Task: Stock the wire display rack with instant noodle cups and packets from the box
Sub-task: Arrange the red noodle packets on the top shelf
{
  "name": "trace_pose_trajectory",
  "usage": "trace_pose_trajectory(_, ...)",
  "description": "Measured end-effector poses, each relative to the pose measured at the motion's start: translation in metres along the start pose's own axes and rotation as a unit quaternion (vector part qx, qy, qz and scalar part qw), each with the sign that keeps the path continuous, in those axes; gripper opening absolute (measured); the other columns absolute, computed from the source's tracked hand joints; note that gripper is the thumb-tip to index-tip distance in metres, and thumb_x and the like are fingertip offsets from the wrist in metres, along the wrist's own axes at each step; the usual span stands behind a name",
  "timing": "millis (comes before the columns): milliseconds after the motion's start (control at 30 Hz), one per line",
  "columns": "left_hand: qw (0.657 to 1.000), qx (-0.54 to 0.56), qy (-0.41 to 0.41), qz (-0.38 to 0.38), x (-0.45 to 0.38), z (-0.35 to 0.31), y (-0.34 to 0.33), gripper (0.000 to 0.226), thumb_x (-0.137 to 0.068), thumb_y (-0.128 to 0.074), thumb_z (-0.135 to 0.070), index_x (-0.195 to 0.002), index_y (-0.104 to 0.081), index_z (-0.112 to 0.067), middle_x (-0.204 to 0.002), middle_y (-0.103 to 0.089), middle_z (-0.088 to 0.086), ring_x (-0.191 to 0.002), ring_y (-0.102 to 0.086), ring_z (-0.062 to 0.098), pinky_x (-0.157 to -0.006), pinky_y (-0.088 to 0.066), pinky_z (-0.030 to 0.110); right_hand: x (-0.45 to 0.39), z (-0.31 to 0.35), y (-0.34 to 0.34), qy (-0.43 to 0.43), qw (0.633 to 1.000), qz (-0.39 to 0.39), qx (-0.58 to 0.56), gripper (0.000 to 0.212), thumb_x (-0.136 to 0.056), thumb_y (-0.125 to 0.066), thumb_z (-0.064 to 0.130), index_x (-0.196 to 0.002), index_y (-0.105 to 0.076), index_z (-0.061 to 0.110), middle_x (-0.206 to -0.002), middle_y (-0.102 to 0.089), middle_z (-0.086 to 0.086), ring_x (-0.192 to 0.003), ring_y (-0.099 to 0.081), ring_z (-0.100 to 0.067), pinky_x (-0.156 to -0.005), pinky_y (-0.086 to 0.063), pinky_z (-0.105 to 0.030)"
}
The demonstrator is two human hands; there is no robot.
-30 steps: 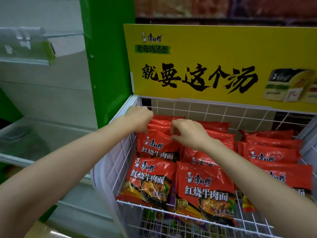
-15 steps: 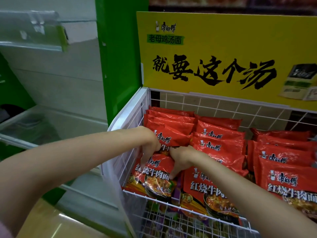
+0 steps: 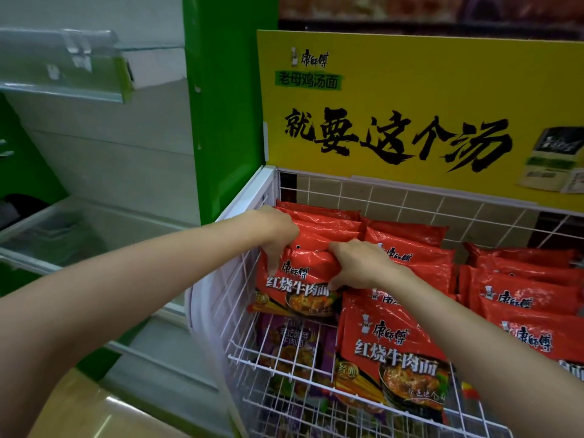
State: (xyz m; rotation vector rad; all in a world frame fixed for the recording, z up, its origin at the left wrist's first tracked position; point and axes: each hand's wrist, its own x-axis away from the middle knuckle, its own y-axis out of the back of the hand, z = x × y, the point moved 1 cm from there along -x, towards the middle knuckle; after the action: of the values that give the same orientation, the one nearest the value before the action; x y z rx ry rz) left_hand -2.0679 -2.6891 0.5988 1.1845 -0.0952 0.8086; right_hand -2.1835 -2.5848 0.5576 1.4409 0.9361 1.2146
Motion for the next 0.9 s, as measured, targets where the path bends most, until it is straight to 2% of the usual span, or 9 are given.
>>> trace_pose_trajectory(67, 0.999, -0.033, 0.01, -0.003, 0.001, 0.002, -0.005, 0.06, -0.068, -0.077, -0.051, -0.116, -0.061, -0.017, -0.104, -0.063, -0.001, -0.1, -0.06, 0.022, -0.078, -0.047, 0.032, 0.001, 0.001, -0.002, 0.003, 1.0, 0.004, 0.007, 0.064, -0.075, -0.072, 0.049, -0.124, -0.047, 0.016, -0.121, -0.059, -0.005, -0.109, -0.057, -0.028, -0.087, -0.049, -0.04)
trace_pose_trajectory(167, 0.996, -0.085, 0.017, 0.004, -0.004, -0.006, -0.011, 0.058, -0.074, -0.075, -0.043, -0.123, -0.056, -0.017, -0.119, -0.06, 0.002, -0.111, -0.057, 0.023, -0.077, -0.04, 0.032, 0.005, 0.007, -0.013, 0.016, 0.999, 0.008, 0.029, 0.062, -0.079, -0.068, 0.049, -0.124, -0.044, 0.014, -0.121, -0.058, -0.007, -0.111, -0.057, -0.03, -0.085, -0.045, -0.039)
trace_pose_trajectory(300, 0.99, -0.137, 0.019, 0.008, -0.01, -0.012, -0.012, 0.06, -0.076, -0.073, -0.044, -0.127, -0.052, -0.018, -0.126, -0.057, 0.002, -0.116, -0.054, 0.023, -0.086, -0.044, 0.034, 0.007, 0.008, -0.017, 0.013, 1.0, -0.003, 0.016, 0.063, -0.079, -0.066, 0.05, -0.126, -0.042, 0.015, -0.12, -0.059, -0.006, -0.109, -0.057, -0.029, -0.083, -0.046, -0.039)
trace_pose_trajectory(467, 0.997, -0.062, 0.03, 0.035, -0.007, 0.001, -0.005, 0.06, -0.072, -0.077, -0.043, -0.123, -0.055, -0.018, -0.119, -0.06, 0.001, -0.109, -0.058, 0.023, -0.088, -0.047, 0.034, 0.01, 0.003, -0.005, -0.016, 0.997, 0.04, -0.066, 0.071, -0.074, -0.069, 0.055, -0.129, -0.044, 0.017, -0.124, -0.057, -0.005, -0.112, -0.055, -0.026, -0.089, -0.048, -0.038)
trace_pose_trajectory(533, 0.998, 0.009, 0.02, 0.066, -0.011, 0.009, -0.001, 0.054, -0.071, -0.078, -0.04, -0.116, -0.062, -0.014, -0.114, -0.065, 0.002, -0.104, -0.061, 0.024, -0.088, -0.051, 0.034, 0.012, -0.004, 0.005, -0.026, 0.989, 0.045, -0.136, 0.061, -0.075, -0.071, 0.05, -0.122, -0.054, 0.015, -0.115, -0.061, -0.003, -0.103, -0.057, -0.021, -0.083, -0.049, -0.031)
trace_pose_trajectory(633, 0.997, 0.02, 0.019, 0.073, -0.017, 0.017, 0.001, 0.039, -0.076, -0.077, -0.03, -0.108, -0.069, -0.009, -0.108, -0.069, 0.005, -0.098, -0.065, 0.024, -0.087, -0.053, 0.036, 0.015, -0.015, 0.015, -0.019, 0.981, 0.032, -0.191, 0.034, -0.079, -0.073, 0.033, -0.104, -0.066, 0.012, -0.085, -0.068, -0.001, -0.08, -0.062, -0.014, -0.061, -0.045, -0.019)
trace_pose_trajectory(733, 0.999, -0.043, 0.031, 0.007, -0.012, 0.015, 0.007, 0.041, -0.077, -0.076, -0.024, -0.112, -0.062, -0.007, -0.11, -0.064, 0.006, -0.099, -0.062, 0.026, -0.074, -0.05, 0.032, 0.015, -0.019, 0.014, -0.013, 0.978, 0.008, -0.208, 0.017, -0.08, -0.073, 0.022, -0.092, -0.069, 0.011, -0.092, -0.071, -0.007, -0.078, -0.063, -0.014, -0.056, -0.045, -0.016)
trace_pose_trajectory(800, 0.996, -0.082, 0.033, -0.016, -0.012, 0.016, 0.006, 0.042, -0.078, -0.075, -0.025, -0.114, -0.06, -0.01, -0.113, -0.062, 0.006, -0.102, -0.06, 0.026, -0.078, -0.049, 0.033, 0.014, -0.018, 0.012, -0.004, 0.981, -0.011, -0.193, 0.012, -0.082, -0.071, 0.019, -0.09, -0.069, 0.011, -0.094, -0.07, -0.005, -0.08, -0.06, -0.015, -0.059, -0.042, -0.018)
trace_pose_trajectory(900, 0.988, -0.153, 0.034, -0.014, -0.014, 0.017, -0.003, 0.037, -0.083, -0.068, -0.027, -0.118, -0.059, -0.018, -0.118, -0.061, 0.002, -0.111, -0.055, 0.022, -0.096, -0.038, 0.034, 0.013, -0.016, 0.011, 0.011, 0.984, -0.038, -0.173, 0.008, -0.085, -0.067, 0.019, -0.09, -0.066, 0.013, -0.089, -0.064, -0.001, -0.084, -0.053, -0.014, -0.071, -0.04, -0.023)
